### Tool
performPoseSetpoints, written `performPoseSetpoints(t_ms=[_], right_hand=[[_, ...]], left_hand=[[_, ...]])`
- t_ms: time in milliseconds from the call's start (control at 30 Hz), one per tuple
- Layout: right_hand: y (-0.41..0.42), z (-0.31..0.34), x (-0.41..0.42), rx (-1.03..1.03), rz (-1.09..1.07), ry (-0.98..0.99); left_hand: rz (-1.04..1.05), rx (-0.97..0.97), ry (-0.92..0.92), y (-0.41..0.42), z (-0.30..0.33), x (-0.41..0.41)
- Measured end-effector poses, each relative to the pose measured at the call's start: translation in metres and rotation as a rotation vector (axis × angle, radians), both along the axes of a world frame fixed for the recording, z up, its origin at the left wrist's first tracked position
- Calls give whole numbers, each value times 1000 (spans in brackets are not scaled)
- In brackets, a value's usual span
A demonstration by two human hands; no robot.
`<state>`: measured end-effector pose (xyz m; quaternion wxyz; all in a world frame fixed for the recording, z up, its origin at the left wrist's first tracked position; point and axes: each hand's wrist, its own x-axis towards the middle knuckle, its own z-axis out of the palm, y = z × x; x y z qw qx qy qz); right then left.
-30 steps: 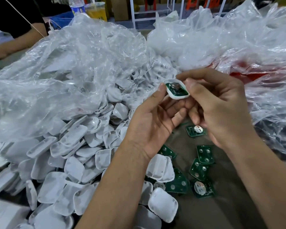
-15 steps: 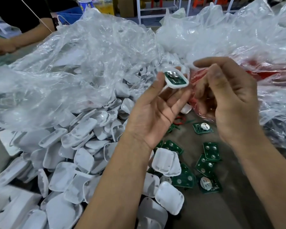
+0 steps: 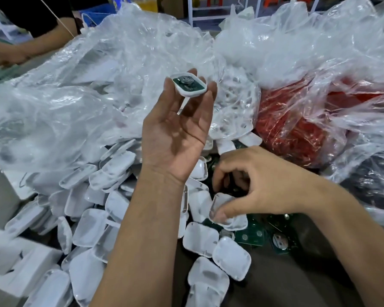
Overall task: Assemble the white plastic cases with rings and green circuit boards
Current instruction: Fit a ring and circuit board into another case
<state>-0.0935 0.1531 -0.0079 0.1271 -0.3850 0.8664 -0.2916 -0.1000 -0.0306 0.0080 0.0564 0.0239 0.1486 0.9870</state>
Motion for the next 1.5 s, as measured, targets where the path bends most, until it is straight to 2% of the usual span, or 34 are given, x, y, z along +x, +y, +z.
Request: performPoseSetpoints(t_ms=[100,267,367,433,500,733,800,867,933,1033,1167,1300,1500], right_hand=[[3,0,-1,63,-15,-65],[13,5,-6,-158,-126,-221],[17,9,-5,-465,-159,-410],[17,12,-4,-772,-87,-595],[17,14,-5,-967,-32,-719],[19,9,-10,-1048,-166,-965],[16,5,-11,-1022,-255,-899],[11,2,-10,-976,-321,-736],[6,2,-8,-998,-277,-642],[5,5,-6,-1032,-166,-642],[4,8,-3,-1022,-124,-646],[4,7,-3,-1026,-180,-652],[6,7,-7,-1042,-315,-554]], left_hand=[[-11,-19,-3,3,-1,0],[-15,-39,-6,8,-3,0],[-22,-32,-5,9,-4,0],[-23,-29,-2,9,-5,-1],[-25,-28,-4,9,-5,-1],[-5,8,-28,11,-5,-2],[2,12,-34,11,-5,-3],[5,8,-36,11,-4,-2],[9,8,-37,11,-4,-2],[7,4,-37,10,-4,-2],[1,-1,-41,9,-4,-1],[10,-1,-41,10,-4,-1],[14,-6,-50,11,-4,-1]])
